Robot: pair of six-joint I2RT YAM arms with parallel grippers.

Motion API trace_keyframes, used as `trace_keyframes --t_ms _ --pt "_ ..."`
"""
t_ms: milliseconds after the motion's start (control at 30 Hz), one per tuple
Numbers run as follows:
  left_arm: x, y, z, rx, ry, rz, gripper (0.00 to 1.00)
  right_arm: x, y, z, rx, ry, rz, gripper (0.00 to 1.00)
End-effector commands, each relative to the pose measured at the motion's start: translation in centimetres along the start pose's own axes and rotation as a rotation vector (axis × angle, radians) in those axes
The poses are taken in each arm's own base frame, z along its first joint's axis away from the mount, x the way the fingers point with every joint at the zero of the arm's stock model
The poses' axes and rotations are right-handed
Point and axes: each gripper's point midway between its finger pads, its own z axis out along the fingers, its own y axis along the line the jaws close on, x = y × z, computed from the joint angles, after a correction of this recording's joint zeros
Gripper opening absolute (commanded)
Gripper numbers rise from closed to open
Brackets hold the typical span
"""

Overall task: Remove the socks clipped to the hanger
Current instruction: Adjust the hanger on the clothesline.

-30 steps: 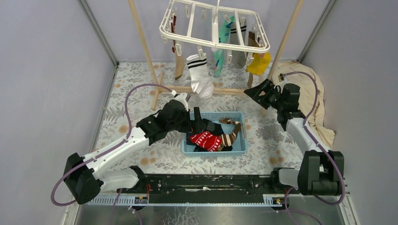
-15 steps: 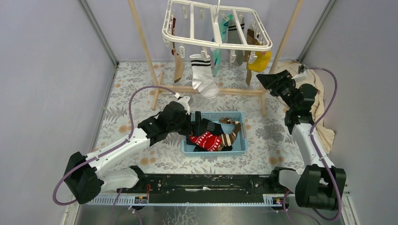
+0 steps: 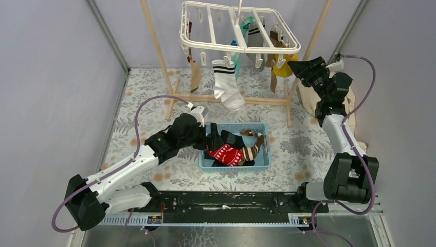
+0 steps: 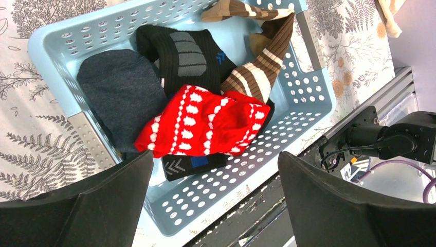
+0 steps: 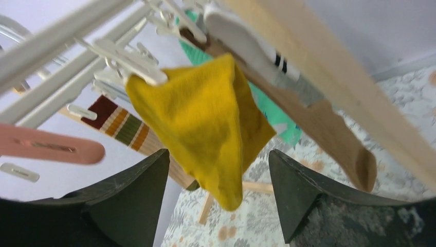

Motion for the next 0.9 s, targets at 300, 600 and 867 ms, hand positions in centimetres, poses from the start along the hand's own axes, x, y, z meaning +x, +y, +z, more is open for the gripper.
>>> trace_keyframes --t_ms 300,600,867 --pt "-0.8 -0.5 0.6 0.029 -0.040 -0.024 0.99 -4.6 2.5 3.7 -0.262 -0.054 0.034 0.64" --pt "-1.9 -2.0 -0.2 0.074 -0.065 -0.049 0.99 -3.1 4.1 2.5 -0.347 0.006 0.056 0.52" --pt "-2.6 -3.1 -0.7 0.092 -0.085 -0.056 0.99 -2.9 5.6 1.8 -0.390 0.016 0.072 0.35"
